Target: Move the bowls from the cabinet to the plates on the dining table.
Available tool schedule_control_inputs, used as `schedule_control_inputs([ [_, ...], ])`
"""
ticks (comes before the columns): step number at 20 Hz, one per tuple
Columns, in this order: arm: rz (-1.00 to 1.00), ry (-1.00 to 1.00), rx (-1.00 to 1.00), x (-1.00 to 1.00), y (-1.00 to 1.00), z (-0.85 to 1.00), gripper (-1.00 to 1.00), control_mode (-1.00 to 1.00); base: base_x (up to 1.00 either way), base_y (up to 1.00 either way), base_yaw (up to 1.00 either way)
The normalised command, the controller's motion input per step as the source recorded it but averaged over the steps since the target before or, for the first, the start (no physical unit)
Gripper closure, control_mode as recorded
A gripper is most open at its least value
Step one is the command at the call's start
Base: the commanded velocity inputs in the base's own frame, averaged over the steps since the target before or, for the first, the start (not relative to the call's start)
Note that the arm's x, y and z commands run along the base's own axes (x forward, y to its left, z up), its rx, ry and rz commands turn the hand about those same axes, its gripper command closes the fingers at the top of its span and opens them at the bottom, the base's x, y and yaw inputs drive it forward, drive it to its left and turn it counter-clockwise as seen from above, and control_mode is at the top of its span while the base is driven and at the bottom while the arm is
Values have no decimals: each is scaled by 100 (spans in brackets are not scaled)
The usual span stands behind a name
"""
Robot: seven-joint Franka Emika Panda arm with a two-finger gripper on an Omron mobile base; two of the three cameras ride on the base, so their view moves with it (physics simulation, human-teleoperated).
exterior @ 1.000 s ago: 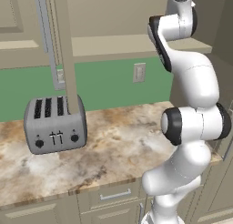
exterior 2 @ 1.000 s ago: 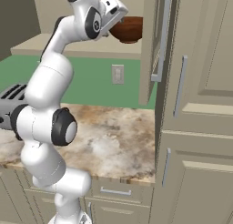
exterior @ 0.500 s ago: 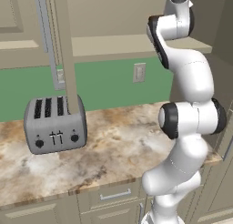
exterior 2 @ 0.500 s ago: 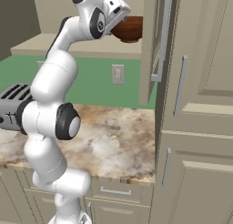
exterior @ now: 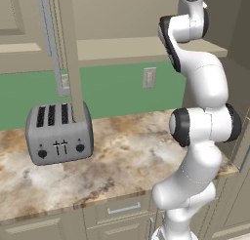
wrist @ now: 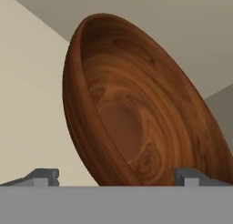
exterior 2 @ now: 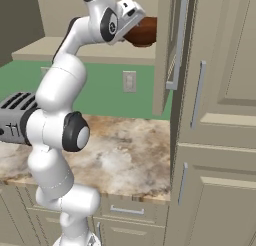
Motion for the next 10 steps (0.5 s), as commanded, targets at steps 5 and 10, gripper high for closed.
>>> schedule_control_inputs([
  [5,0,2,0,1,-11,-25,-100,-100,0,0,0],
  [10,0,0,0,2,-5,0,-100,-100,0,0,0],
])
